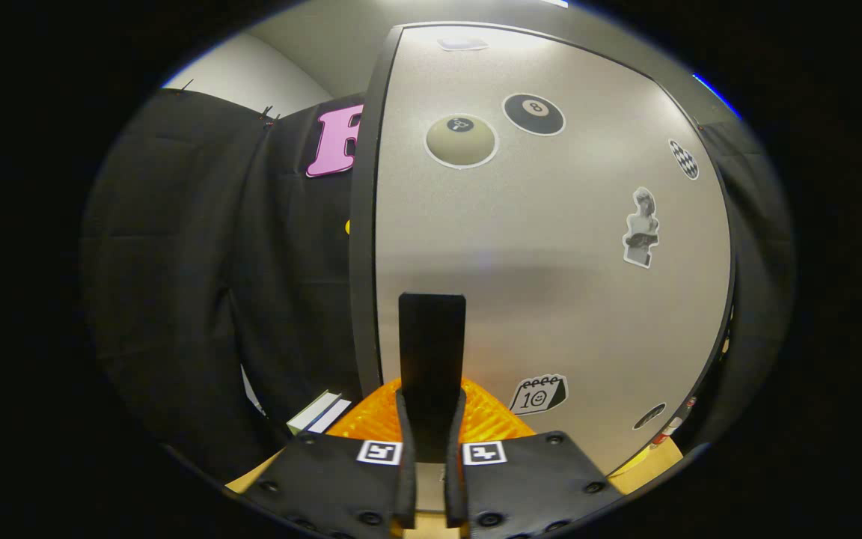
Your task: Open the shoe cabinet door, grab the shoes and put them into the shoe cabinet, then close the shoe cabinet door.
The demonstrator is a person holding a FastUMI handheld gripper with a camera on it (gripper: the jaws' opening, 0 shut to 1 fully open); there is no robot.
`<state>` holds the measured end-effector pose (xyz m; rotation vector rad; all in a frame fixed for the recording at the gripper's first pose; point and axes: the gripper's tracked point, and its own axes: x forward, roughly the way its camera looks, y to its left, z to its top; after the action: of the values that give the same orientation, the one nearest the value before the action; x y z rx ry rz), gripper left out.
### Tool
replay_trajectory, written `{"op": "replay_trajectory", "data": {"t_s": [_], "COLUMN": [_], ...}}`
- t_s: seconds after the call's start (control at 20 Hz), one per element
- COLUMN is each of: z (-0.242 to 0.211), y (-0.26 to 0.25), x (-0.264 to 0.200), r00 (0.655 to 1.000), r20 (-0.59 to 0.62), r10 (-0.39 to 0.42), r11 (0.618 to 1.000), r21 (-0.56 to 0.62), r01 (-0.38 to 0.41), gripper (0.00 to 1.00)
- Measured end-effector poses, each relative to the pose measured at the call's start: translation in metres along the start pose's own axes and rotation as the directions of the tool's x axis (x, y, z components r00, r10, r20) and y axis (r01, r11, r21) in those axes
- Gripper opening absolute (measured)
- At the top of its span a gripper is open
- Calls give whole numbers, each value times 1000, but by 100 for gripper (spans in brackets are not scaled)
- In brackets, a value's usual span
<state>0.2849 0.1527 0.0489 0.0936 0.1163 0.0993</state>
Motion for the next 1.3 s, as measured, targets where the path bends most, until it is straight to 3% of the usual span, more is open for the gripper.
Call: {"op": "replay_trajectory", "data": {"t_s": [0.1, 0.6, 1.0, 1.3], "z": [-2, -2, -2, -1], "y": [1, -8, -21, -26], "x": [-3, -55, -70, -82], "r00": [999, 993, 991, 979], "r20": [-3, 15, 30, 49], "r10": [36, 117, 133, 196], "r11": [999, 992, 988, 978], "r21": [-7, -56, -81, -81], "r01": [-36, -116, -130, -191], "gripper": [9, 9, 9, 9]}}
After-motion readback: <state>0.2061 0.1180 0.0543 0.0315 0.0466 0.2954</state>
